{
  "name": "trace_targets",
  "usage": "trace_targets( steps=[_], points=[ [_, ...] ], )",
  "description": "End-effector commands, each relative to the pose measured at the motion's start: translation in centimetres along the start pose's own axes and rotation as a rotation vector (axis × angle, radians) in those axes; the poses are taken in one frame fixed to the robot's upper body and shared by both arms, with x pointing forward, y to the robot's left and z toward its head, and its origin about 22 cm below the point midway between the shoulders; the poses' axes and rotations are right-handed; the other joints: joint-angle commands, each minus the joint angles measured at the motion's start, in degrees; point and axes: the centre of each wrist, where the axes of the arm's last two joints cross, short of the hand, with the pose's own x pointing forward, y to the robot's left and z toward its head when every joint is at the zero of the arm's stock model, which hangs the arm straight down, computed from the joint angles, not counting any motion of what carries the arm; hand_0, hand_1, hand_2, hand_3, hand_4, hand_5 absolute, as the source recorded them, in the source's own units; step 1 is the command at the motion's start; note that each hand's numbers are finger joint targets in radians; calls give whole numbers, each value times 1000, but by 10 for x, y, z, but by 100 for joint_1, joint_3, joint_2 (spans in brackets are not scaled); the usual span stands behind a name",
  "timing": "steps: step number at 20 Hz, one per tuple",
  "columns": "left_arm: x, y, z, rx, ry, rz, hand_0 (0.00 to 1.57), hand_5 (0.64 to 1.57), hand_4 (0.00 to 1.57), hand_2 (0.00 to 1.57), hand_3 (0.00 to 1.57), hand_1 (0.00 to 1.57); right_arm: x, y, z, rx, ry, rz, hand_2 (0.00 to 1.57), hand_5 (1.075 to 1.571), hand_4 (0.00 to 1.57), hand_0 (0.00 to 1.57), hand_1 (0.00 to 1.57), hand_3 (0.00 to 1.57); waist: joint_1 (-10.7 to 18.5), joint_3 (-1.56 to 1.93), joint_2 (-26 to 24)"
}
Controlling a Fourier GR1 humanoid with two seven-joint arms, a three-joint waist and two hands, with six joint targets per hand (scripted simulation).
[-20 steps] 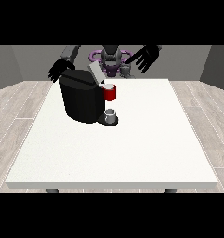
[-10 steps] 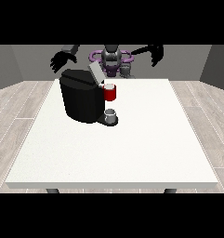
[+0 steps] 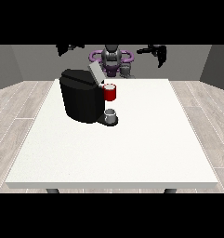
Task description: Insert the coffee pod into the coffee machine and close the lid
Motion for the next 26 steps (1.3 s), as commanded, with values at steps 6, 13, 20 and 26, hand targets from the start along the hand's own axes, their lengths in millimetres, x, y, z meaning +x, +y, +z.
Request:
trace_targets(
  steps=[6, 13, 20, 26],
  points=[
    [-2, -8, 12, 3, -42, 89, 0, 1571, 0, 0, 0, 0, 65, 12, -32, 164, -114, 38, 0, 1571, 0, 0, 0, 0, 305, 0, 337],
    [-11, -17, 42, -16, -42, 98, 0, 1571, 0, 0, 0, 0, 68, 24, -38, 198, -104, 69, 0, 1571, 161, 0, 0, 0, 550, 1, 390],
    [15, -29, 47, 2, -105, 115, 0, 1571, 0, 0, 0, 0, 47, 17, -54, 181, -139, 27, 0, 1571, 0, 0, 0, 0, 771, 3, 977],
    [28, -6, 54, 11, -161, 87, 0, 1571, 0, 0, 0, 0, 53, 15, -70, 198, -190, -5, 0, 1571, 0, 0, 0, 0, 625, 2, 1596]
  ],
)
